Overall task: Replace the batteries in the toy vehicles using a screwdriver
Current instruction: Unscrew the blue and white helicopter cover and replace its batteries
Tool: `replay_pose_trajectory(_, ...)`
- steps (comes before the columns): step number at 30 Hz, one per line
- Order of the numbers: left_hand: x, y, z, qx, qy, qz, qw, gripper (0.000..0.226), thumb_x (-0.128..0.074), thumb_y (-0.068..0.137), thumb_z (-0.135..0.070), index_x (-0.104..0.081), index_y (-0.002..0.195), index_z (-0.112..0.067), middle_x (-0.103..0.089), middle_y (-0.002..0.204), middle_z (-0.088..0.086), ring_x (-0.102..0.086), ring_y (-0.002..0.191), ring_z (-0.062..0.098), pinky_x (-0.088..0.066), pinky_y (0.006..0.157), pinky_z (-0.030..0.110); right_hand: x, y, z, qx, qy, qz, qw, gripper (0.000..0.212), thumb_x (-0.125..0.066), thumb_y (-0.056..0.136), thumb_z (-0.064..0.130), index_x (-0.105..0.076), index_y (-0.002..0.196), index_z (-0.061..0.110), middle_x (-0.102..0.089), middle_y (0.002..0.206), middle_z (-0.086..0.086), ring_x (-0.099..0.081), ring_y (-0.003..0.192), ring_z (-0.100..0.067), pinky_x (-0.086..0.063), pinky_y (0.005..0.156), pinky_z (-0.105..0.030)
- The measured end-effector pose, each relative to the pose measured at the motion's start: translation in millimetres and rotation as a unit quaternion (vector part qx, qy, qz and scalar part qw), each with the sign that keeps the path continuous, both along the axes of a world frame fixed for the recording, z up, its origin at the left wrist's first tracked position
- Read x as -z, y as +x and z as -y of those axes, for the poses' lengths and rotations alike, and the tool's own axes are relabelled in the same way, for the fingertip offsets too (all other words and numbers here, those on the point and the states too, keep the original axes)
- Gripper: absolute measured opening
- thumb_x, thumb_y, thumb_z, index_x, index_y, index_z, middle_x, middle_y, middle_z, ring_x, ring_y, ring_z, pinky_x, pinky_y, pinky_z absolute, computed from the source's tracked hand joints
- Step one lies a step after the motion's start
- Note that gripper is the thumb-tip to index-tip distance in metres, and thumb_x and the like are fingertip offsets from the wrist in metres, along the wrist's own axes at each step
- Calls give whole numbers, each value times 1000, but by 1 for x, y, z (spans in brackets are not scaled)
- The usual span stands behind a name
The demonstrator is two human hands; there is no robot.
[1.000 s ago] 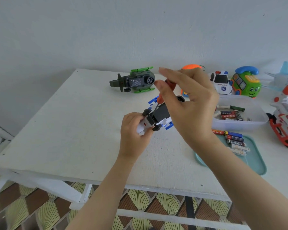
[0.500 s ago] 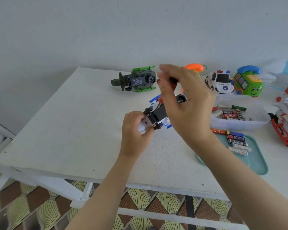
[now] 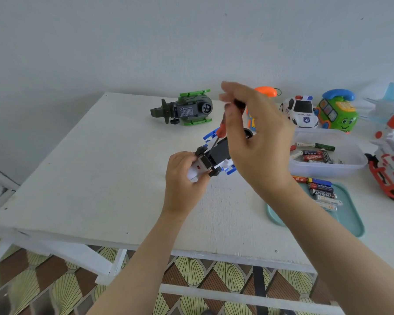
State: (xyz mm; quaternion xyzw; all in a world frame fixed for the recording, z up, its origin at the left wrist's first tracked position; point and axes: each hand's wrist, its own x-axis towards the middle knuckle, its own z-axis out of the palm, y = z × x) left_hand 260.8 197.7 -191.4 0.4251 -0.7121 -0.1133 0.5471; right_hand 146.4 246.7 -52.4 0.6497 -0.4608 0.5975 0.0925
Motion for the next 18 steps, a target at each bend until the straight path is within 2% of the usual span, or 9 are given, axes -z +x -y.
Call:
replay_pose_trajectory(2, 0, 0, 0, 0, -2, 0, 1000, 26, -79, 69, -10, -65, 88, 1, -64, 90, 7, -50, 91, 15, -38, 82, 8, 1, 0, -1, -31, 26, -11, 999, 29, -45, 93, 4, -64, 113, -4, -70, 97, -15, -64, 105, -31, -42, 104, -38)
replay_pose_trajectory(4, 0, 0, 0, -1, 4, 1, 1000, 27, -79, 69, -10, -64, 88, 1, -64, 90, 7, -51, 91, 17, -40, 81, 11, 0, 0, -2, -29, 40, 6, 999, 30, -53, 93, 15, -66, 114, -1, -66, 111, -16, -59, 114, -29, -41, 105, -35)
replay_pose_trajectory(5, 0, -1, 0, 0, 6, 3, 1000, 27, -79, 69, -11, -64, 88, 1, -64, 90, 7, -51, 91, 17, -41, 80, 13, -1, -1, -3, -19, 40, 18, 999, 30, -60, 90, 22, -68, 112, 3, -63, 113, -15, -60, 110, -30, -43, 101, -34)
replay_pose_trajectory(7, -1, -1, -1, 1, 3, 2, 1000, 27, -78, 71, -14, -65, 90, 0, -64, 91, 7, -51, 92, 17, -40, 81, 9, -2, -2, -2, -6, 27, 44, 999, 28, -71, 84, 28, -73, 104, 10, -61, 102, -11, -60, 94, -24, -45, 89, -28)
replay_pose_trajectory(10, -2, -1, -1, -4, 1, 6, 1000, 29, -78, 72, -15, -65, 92, 1, -64, 91, 8, -50, 92, 16, -37, 81, 6, -2, -4, 1, 21, 7, 57, 998, 22, -73, 83, 19, -73, 102, 8, -65, 77, -8, -51, 81, -7, -37, 79, -11)
replay_pose_trajectory(13, -2, -1, -1, -6, 2, 7, 1000, 29, -79, 70, -13, -66, 93, 1, -65, 91, 8, -50, 92, 16, -38, 82, 7, -2, -7, 1, -25, 42, 54, 997, 23, -59, 91, 8, -62, 112, 1, -68, 83, -4, -63, 80, -14, -47, 81, -22)
replay_pose_trajectory(15, -2, -1, -2, -3, -2, 9, 1000, 29, -80, 70, -13, -66, 92, 1, -65, 91, 8, -50, 92, 15, -37, 82, 6, -2, -10, 2, -66, 67, 20, 995, 23, -48, 94, 3, -60, 113, -2, -68, 88, -10, -66, 97, -21, -49, 89, -32)
replay_pose_trajectory(17, -3, -1, -2, -2, -3, 7, 1000, 29, -79, 72, -14, -66, 93, 1, -65, 91, 9, -49, 92, 14, -37, 83, 5, -3, -11, 4, -92, 75, 6, 993, 23, -47, 95, 3, -63, 111, -2, -68, 89, -19, -53, 125, -20, -41, 105, -30)
replay_pose_trajectory(18, -3, -1, -3, -2, -3, 5, 1000, 29, -77, 74, -17, -66, 92, 1, -65, 90, 8, -49, 92, 14, -37, 83, 5, -4, -11, 4, -87, 65, 9, 994, 21, -53, 94, 7, -65, 109, 0, -68, 88, -19, -50, 128, -18, -38, 106, -26)
